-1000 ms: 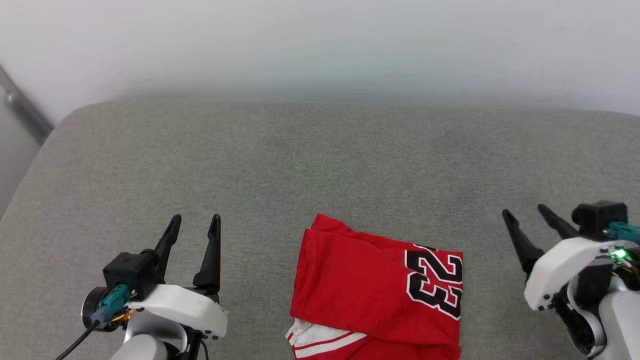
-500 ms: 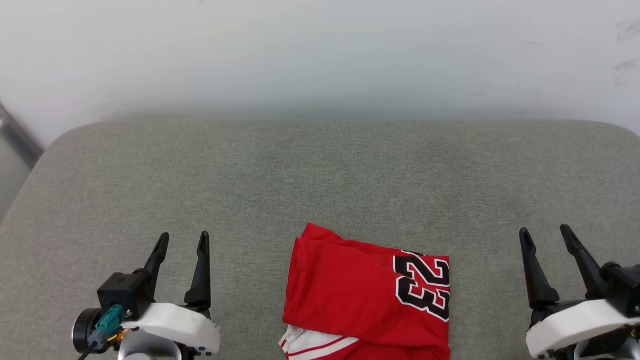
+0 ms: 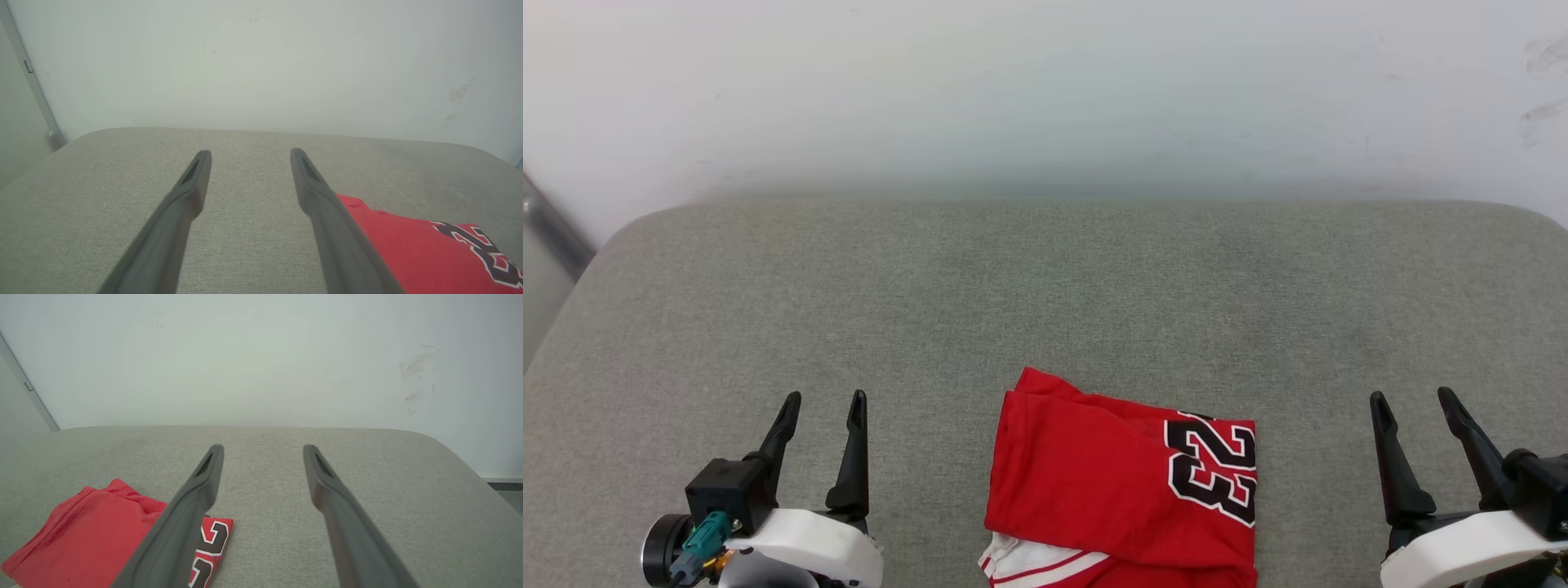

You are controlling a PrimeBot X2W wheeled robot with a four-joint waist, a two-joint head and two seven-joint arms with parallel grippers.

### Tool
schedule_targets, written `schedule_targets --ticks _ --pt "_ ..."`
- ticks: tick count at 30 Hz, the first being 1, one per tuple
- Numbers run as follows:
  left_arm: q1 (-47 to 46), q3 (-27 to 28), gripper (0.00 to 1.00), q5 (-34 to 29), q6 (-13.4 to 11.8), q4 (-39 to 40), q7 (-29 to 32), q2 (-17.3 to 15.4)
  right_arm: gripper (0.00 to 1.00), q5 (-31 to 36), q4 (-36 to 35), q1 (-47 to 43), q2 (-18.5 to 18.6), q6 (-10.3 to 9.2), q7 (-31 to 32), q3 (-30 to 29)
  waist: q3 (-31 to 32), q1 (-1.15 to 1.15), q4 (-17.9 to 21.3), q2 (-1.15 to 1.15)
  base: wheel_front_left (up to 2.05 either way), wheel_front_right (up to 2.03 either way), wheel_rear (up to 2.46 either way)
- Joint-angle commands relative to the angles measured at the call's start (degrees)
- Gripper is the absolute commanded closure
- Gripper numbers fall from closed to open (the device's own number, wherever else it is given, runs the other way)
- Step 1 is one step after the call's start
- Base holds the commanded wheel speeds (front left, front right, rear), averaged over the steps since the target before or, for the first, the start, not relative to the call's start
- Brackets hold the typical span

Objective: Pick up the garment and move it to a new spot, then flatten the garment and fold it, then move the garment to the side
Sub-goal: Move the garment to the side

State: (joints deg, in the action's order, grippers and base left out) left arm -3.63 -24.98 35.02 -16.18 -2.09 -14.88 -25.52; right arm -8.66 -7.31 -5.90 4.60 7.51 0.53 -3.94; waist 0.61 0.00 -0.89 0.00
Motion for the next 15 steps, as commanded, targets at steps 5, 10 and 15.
schedule_targets --ticks 5,10,15 --pt "-0.06 0.41 0.00 -0.44 0.02 0.09 -0.29 0.23 0.00 -3.53 0.58 -1.34 -0.69 -0.05 3.76 -1.36 0.12 0.00 0.36 0.00 0.00 0.00 0.00" --pt "0.07 0.97 0.00 -0.63 -0.10 0.46 -0.34 0.57 0.00 -12.61 5.39 -0.79 0.50 -0.05 15.21 -7.79 -0.15 0.00 0.72 0.00 0.00 0.00 0.00" --pt "-0.40 1.66 0.00 -1.01 0.04 0.90 -0.38 1.07 0.00 -22.48 12.39 3.05 2.24 -0.04 30.70 -12.77 -1.06 0.00 0.80 0.00 0.00 0.00 0.00"
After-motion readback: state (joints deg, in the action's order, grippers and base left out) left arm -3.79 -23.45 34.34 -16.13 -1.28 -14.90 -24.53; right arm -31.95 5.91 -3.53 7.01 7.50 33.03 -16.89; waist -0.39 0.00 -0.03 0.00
